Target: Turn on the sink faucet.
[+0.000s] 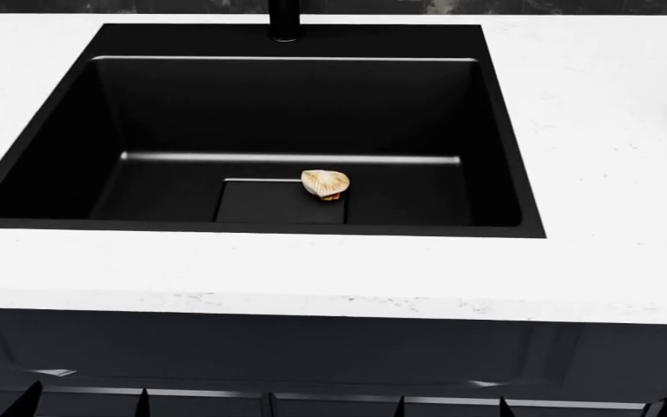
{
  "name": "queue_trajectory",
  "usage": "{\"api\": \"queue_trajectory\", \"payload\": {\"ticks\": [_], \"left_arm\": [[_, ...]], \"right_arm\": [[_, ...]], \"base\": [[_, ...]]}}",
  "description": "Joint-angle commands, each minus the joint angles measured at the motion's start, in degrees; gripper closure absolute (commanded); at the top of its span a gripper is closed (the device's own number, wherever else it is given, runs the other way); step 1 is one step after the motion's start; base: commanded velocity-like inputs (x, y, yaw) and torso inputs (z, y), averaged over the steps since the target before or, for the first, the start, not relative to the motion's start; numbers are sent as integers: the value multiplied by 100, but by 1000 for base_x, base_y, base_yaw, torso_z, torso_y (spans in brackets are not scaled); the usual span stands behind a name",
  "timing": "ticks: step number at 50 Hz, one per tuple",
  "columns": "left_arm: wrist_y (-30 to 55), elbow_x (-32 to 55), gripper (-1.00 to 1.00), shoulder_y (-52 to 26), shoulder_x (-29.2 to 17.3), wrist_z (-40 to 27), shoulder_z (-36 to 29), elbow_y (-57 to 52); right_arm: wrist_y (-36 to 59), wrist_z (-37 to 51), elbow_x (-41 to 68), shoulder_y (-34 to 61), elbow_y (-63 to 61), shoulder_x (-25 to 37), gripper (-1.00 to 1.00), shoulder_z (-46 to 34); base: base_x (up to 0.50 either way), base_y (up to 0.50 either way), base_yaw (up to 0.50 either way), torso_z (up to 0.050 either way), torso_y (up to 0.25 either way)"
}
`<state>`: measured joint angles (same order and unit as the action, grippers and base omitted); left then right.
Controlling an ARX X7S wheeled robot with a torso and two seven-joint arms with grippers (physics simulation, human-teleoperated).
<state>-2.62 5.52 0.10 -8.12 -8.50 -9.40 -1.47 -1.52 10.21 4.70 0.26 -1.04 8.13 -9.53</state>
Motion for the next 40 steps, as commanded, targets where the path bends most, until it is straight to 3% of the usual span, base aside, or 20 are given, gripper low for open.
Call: {"api": "queue_trajectory", "payload": {"ticks": [1,14,16,17,19,23,30,36,40], "left_arm": [[-84,130,-100,-6,17,-19,-52,7],[-104,133,-100,54,-68,-127,-68,-39],[117,505,-100,42,62,-201,90,-270],[282,473,-100,63,-16,-96,-65,-537],[659,470,-100,-19,-78,-97,-161,-844],[1476,545,-100,-549,-265,-174,-97,-1396],[2869,795,-100,-1502,-600,-247,3,-2388],[4036,1429,-100,-2728,-680,-55,190,-2606],[4377,1557,-100,-3778,-543,95,125,-1919]], "right_arm": [[16,43,65,18,18,36,-100,-42],[128,144,83,42,46,64,-100,-87],[148,216,332,75,-184,2,-100,94],[383,257,-114,206,-384,143,-100,-139],[798,220,53,421,-794,180,-100,-42],[2113,4,475,893,-1920,505,-100,128],[3418,-99,769,1994,-2705,828,-100,312],[4551,-342,1241,3287,-2622,987,-100,510],[4880,-570,1305,4360,-2046,1073,-100,375]], "base": [[0,0,0,0,0],[0,0,0,0,0],[0,0,0,0,0],[0,0,0,0,0],[0,0,0,0,0],[0,0,0,0,0],[0,0,0,0,0],[0,0,0,0,0],[0,0,0,0,0]]}}
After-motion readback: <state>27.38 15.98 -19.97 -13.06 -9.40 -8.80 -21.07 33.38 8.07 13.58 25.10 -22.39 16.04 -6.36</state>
